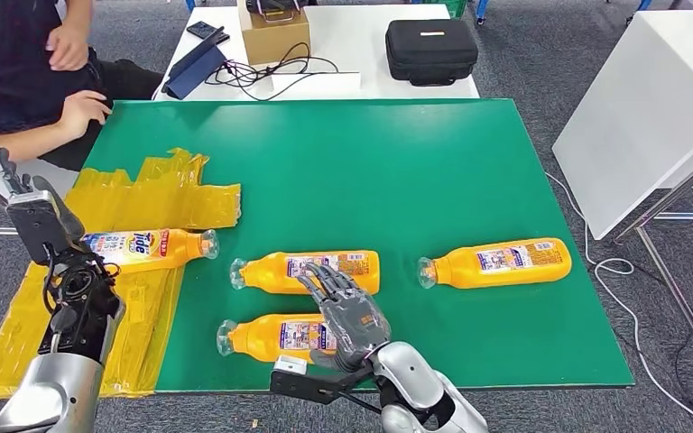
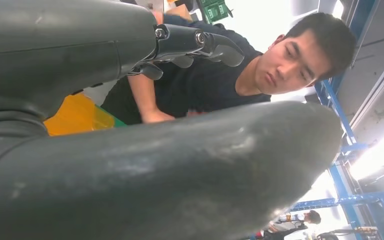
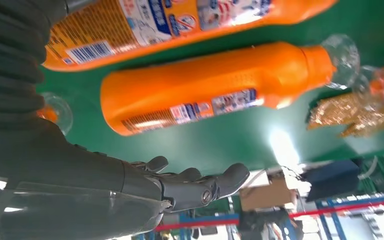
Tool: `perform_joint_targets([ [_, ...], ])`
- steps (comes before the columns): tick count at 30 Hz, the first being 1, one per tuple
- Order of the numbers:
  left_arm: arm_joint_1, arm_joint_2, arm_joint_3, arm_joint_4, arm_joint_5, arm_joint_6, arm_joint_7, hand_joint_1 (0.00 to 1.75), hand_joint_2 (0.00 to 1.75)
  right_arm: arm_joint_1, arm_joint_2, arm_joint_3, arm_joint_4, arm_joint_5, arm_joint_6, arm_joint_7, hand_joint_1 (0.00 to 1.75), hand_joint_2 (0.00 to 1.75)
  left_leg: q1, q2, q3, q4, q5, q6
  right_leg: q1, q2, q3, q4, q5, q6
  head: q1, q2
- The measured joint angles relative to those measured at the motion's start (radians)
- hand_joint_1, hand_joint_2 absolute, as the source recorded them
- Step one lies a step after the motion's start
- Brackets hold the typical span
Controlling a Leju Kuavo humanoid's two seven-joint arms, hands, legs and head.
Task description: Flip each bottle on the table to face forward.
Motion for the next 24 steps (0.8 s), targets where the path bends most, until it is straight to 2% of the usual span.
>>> perform_joint_targets([
  [10, 0.001, 0.000, 0.001, 0.006, 0.016, 0.010, 0.000, 0.00, 0.00, 0.020, -0.004, -0.026, 0.035, 0.029, 0.037, 0.054, 0.00, 1.75, 0.000, 0.000, 0.000, 0.000, 0.000, 0.000, 0.000, 0.000, 0.000, 0.000, 0.000, 0.000, 0.000, 0.000],
  [24, 0.015, 0.005, 0.004, 0.006, 0.025, 0.010, 0.000, 0.00, 0.00, 0.034, -0.005, -0.045, 0.070, 0.039, 0.041, 0.057, 0.00, 1.75, 0.000, 0.000, 0.000, 0.000, 0.000, 0.000, 0.000, 0.000, 0.000, 0.000, 0.000, 0.000, 0.000, 0.000],
])
